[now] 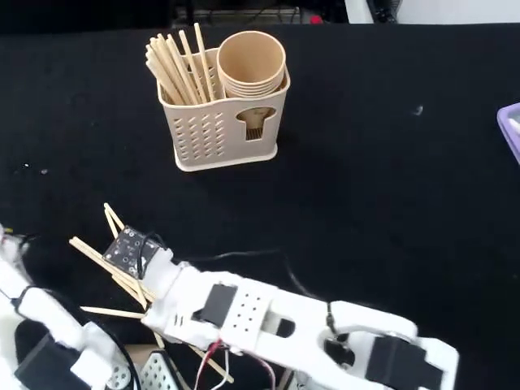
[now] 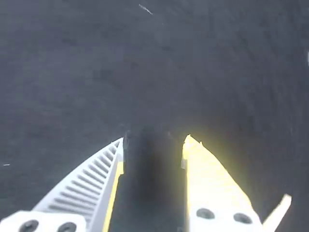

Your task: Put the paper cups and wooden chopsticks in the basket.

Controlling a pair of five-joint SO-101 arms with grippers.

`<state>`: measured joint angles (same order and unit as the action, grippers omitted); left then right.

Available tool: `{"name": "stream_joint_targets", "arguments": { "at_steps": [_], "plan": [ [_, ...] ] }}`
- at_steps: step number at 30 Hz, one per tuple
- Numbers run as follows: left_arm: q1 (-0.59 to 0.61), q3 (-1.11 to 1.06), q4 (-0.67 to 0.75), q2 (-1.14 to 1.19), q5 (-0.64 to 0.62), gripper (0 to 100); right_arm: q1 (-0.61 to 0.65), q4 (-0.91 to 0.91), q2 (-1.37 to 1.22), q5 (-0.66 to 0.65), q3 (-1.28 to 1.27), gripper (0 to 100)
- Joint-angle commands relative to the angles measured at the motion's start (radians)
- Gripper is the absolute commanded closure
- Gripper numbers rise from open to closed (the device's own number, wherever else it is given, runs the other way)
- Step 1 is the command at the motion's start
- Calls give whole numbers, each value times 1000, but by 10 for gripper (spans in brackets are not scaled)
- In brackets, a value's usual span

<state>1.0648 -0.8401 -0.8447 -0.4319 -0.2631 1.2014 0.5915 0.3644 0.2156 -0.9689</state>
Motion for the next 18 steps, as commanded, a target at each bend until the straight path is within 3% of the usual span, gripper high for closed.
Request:
{"name": "stream_joint_targets", "arguments": {
  "at_steps": [1,10,18],
  "plan": [
    [99,81,11,-9,-66,801,28,-38,-47,54,61,666],
    [265,113,17,-9,-153,801,46,-44,-99,127,101,667],
    [289,117,17,-9,-169,801,110,-48,-101,123,101,666]
  ]
}}
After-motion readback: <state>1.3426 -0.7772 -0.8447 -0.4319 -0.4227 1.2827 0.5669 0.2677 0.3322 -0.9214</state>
